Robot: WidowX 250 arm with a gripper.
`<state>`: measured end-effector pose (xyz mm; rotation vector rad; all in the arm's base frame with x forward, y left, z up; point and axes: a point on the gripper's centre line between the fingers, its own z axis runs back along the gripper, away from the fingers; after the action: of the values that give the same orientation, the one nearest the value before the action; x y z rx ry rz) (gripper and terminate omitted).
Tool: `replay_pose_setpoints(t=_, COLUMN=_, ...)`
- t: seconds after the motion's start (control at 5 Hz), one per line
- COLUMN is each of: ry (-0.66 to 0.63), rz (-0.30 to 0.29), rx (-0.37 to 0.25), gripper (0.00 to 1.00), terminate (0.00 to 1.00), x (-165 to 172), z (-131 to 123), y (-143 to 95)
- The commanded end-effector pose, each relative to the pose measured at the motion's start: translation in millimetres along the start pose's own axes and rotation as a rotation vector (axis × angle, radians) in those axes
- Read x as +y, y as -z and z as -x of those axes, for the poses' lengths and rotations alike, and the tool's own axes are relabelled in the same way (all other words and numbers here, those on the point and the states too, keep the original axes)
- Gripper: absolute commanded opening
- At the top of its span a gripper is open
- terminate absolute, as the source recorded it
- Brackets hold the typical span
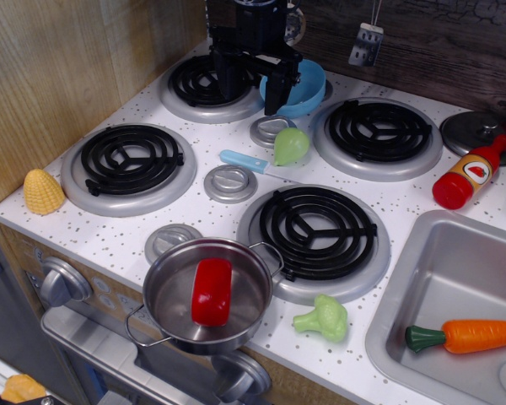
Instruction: Take sushi out of pan
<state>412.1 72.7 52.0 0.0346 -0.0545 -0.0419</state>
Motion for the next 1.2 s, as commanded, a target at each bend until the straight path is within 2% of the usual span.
replay_pose_setpoints(t=0.0, ry=0.0, rz=0.0, rx=0.0, gripper=1.0, terminate=0.0, x=0.0, z=0.0, y=0.0)
replay_pose_setpoints(t=0.4, ry=-0.168, rz=-0.021, rx=0.019, gripper=1.0, terminate=0.0, x=-27.3, z=45.5, y=-27.4)
replay_pose_setpoints(t=0.8, ry=-0.361, rz=-0.029, rx=0.086, gripper=1.0, terminate=0.0, x=-65.4, z=101.3, y=-62.1)
replay_pose_setpoints(t=1.0, ry=-0.444, rz=-0.028, rx=0.086, gripper=1.0, terminate=0.0, x=-84.9, z=132.6, y=-60.8)
